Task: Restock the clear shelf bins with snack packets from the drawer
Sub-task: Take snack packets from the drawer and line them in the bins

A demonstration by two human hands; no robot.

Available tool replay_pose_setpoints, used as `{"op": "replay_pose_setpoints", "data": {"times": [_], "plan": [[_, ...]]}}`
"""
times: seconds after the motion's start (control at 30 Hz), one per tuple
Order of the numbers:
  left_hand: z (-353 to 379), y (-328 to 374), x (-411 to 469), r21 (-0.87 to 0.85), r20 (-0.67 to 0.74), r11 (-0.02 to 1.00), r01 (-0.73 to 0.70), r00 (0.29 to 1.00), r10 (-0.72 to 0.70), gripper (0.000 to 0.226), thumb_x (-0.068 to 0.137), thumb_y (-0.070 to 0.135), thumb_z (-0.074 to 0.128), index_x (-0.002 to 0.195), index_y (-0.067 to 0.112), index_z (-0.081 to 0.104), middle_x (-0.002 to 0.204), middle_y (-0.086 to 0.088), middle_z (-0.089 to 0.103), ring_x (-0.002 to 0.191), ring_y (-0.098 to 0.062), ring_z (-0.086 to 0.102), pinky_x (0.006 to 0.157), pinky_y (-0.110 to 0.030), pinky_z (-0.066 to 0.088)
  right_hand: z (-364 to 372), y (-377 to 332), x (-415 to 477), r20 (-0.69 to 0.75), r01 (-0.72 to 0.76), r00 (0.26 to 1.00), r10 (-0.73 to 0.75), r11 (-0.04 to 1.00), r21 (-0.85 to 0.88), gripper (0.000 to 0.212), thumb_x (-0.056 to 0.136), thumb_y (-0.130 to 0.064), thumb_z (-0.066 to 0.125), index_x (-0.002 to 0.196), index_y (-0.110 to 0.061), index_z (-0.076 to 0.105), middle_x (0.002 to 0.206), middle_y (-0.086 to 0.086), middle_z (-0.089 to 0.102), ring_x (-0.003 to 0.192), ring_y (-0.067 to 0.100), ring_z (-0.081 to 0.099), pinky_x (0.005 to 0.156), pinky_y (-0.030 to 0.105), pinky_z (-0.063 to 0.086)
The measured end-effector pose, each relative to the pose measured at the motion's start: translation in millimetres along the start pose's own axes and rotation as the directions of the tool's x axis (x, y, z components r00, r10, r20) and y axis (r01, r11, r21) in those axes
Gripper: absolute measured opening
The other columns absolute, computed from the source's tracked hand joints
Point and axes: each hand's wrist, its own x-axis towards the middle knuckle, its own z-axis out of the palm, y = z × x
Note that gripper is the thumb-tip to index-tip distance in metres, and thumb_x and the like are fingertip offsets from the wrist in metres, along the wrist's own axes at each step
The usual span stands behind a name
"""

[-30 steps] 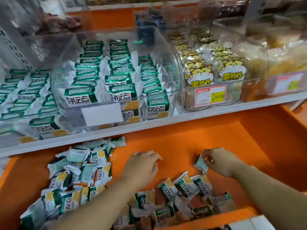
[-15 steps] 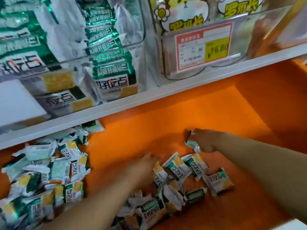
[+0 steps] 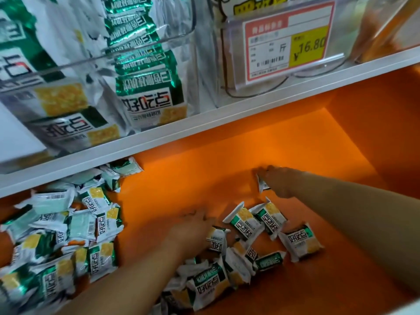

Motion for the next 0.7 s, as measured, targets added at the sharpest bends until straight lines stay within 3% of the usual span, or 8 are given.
{"op": "replay_pose_setpoints", "data": {"times": [0.07, 0.17, 0.3, 0.43, 0.53, 0.6, 0.7], "plan": [[4, -3, 4, -0.020, -0.025, 0.999, 0.025, 0.999, -0.026, 0.061, 0.094, 0.039, 0.054, 0.147, 0.027, 0.027, 0.156, -0.012, 0.011, 0.131, -0.033, 0.038, 0.098, -0.040, 0.041, -5, -1, -6, 0.022, 0.027, 0.999, -0.026, 0.999, -0.032, 0.068, 0.097, 0.003, 0.039, 0.153, -0.018, 0.006, 0.156, 0.015, 0.019, 0.137, 0.030, 0.032, 0.099, 0.035, 0.038], [3, -3, 4, 0.003, 0.006, 0.999, 0.045, 0.999, -0.045, 0.049, 0.096, 0.034, 0.049, 0.140, 0.018, 0.036, 0.157, -0.013, 0.009, 0.136, -0.033, 0.030, 0.102, -0.041, 0.037, -4, 0, -3, 0.088, 0.101, 0.992, -0.085, 0.977, -0.186, 0.059, 0.099, 0.000, 0.036, 0.152, -0.017, 0.017, 0.157, 0.011, 0.018, 0.139, 0.029, 0.027, 0.103, 0.036, 0.034], [-2, -2, 3, -0.089, -0.074, 0.995, 0.033, 0.996, -0.039, 0.038, 0.092, 0.037, 0.053, 0.124, 0.018, 0.046, 0.136, -0.006, 0.040, 0.121, -0.026, 0.043, 0.092, -0.037, 0.040, 4, 5, 6, 0.102, 0.102, 0.991, -0.082, 0.972, -0.210, 0.058, 0.099, -0.003, 0.037, 0.151, -0.007, 0.012, 0.157, 0.015, 0.015, 0.141, 0.031, 0.022, 0.110, 0.043, 0.032], [-11, -4, -1, -0.271, -0.140, 0.959, 0.085, 0.982, -0.127, 0.030, 0.091, 0.045, 0.056, 0.111, 0.023, 0.050, 0.107, 0.002, 0.053, 0.091, -0.015, 0.054, 0.075, -0.032, 0.048, 9, 3, 3, 0.002, 0.047, 0.999, -0.048, 0.991, -0.124, 0.058, 0.093, 0.002, 0.048, 0.146, -0.010, 0.025, 0.142, 0.017, 0.036, 0.124, 0.035, 0.048, 0.089, 0.041, 0.049], [-13, -9, -1, -0.449, -0.162, 0.885, 0.122, 0.963, -0.215, 0.027, 0.090, 0.045, 0.058, 0.108, 0.028, 0.048, 0.097, 0.008, 0.057, 0.082, -0.009, 0.057, 0.071, -0.031, 0.053, 14, -3, 4, -0.030, 0.046, 0.998, -0.053, 0.980, -0.194, 0.059, 0.091, 0.000, 0.055, 0.143, -0.010, 0.030, 0.139, 0.016, 0.039, 0.118, 0.036, 0.051, 0.083, 0.040, 0.052], [-13, -13, 0, -0.530, -0.180, 0.838, 0.132, 0.948, -0.263, 0.028, 0.089, 0.047, 0.059, 0.108, 0.030, 0.048, 0.095, 0.011, 0.059, 0.077, -0.006, 0.057, 0.066, -0.028, 0.051, 12, -6, 6, -0.052, 0.047, 0.997, -0.060, 0.975, -0.215, 0.060, 0.093, -0.006, 0.053, 0.146, -0.015, 0.026, 0.134, 0.015, 0.044, 0.113, 0.034, 0.056, 0.080, 0.039, 0.054], [-17, -17, 0, -0.694, -0.195, 0.715, 0.091, 0.931, -0.308, 0.037, 0.089, 0.039, 0.062, 0.121, 0.027, 0.048, 0.111, 0.012, 0.058, 0.082, -0.003, 0.054, 0.063, -0.021, 0.045, -2, -3, 2, -0.088, 0.051, 0.994, -0.061, 0.991, -0.120, 0.067, 0.094, -0.032, 0.055, 0.149, -0.024, 0.019, 0.127, 0.012, 0.050, 0.108, 0.030, 0.058, 0.076, 0.037, 0.051]]}}
